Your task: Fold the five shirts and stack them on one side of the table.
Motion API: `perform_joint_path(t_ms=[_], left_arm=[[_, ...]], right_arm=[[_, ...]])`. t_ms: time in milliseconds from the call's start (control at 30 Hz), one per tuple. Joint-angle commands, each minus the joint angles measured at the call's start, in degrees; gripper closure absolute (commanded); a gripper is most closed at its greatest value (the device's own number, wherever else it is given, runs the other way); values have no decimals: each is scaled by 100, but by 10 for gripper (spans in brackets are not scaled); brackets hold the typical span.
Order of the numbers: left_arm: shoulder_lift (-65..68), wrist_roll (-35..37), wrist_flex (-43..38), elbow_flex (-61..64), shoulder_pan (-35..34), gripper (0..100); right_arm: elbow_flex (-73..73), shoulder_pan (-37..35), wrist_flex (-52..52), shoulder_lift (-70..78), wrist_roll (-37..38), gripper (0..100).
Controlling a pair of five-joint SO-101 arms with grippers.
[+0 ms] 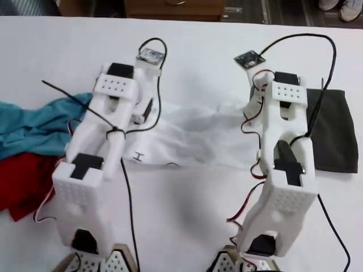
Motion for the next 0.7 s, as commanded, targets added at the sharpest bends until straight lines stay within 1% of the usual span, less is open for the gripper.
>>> perform_joint_path(t_ms=[0, 367, 433, 533, 600, 667], left_arm=[[-97, 18, -44, -48, 35, 979], [-97, 18, -44, -48, 53, 979], [-97, 18, -44, -48, 62, 979], [-97, 18, -44, -48, 62, 979], [-97, 18, -44, -48, 53, 979], [-97, 18, -44, -48, 44, 979]], right_arm=[[-246, 48, -145, -40, 26, 836], [-237, 180, -198, -31, 35, 842], [-237, 180, -207, -31, 35, 887], [-237, 180, -207, -31, 35, 986], [-237, 189, -207, -31, 35, 970], [-237, 189, -207, -40, 35, 980]])
